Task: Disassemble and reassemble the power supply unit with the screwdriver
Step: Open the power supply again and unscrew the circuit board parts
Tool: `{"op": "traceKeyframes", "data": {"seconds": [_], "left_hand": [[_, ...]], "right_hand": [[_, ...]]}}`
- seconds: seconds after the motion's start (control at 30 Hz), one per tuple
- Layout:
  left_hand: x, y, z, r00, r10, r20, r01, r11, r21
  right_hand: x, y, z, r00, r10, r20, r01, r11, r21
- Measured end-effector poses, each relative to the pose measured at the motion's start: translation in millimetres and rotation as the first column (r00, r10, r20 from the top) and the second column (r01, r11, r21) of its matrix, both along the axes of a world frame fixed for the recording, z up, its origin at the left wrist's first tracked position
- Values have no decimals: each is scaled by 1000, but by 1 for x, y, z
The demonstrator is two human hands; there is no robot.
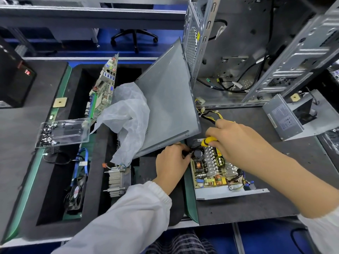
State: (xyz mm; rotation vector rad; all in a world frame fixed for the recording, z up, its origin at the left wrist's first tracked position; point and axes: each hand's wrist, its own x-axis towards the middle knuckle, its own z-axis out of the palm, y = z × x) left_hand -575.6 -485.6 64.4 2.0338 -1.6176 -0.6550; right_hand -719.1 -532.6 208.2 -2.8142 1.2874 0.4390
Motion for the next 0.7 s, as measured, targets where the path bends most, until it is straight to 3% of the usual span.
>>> {"op": "traceKeyframes", "data": {"seconds": [0.17, 0.33, 0.43, 0.57, 0.6, 0.7], "left_hand": [[0, 0, 0, 1000, 2, 1, -2, 1000, -14], [-3, 1, 0, 1000, 2, -21, -3, 999, -51], [-5, 0, 2, 1000, 4, 16, -2, 994, -106], [-4, 2, 4, 999, -35, 16, 37, 994, -103], [-3, 3, 5, 999, -40, 4, 40, 991, -125], [-3, 6, 11, 999, -39, 18, 42, 978, -207]], "right_hand": [[5, 4, 0, 1000, -24, -19, 24, 1000, 4], [20, 20, 0, 992, 49, -119, -66, 988, -139], [27, 23, 2, 995, -44, -91, 24, 978, -207], [35, 22, 12, 966, -51, -253, -28, 954, -299], [35, 25, 8, 957, -43, -287, -34, 965, -258], [27, 27, -4, 993, 13, -120, -34, 985, -170]]}}
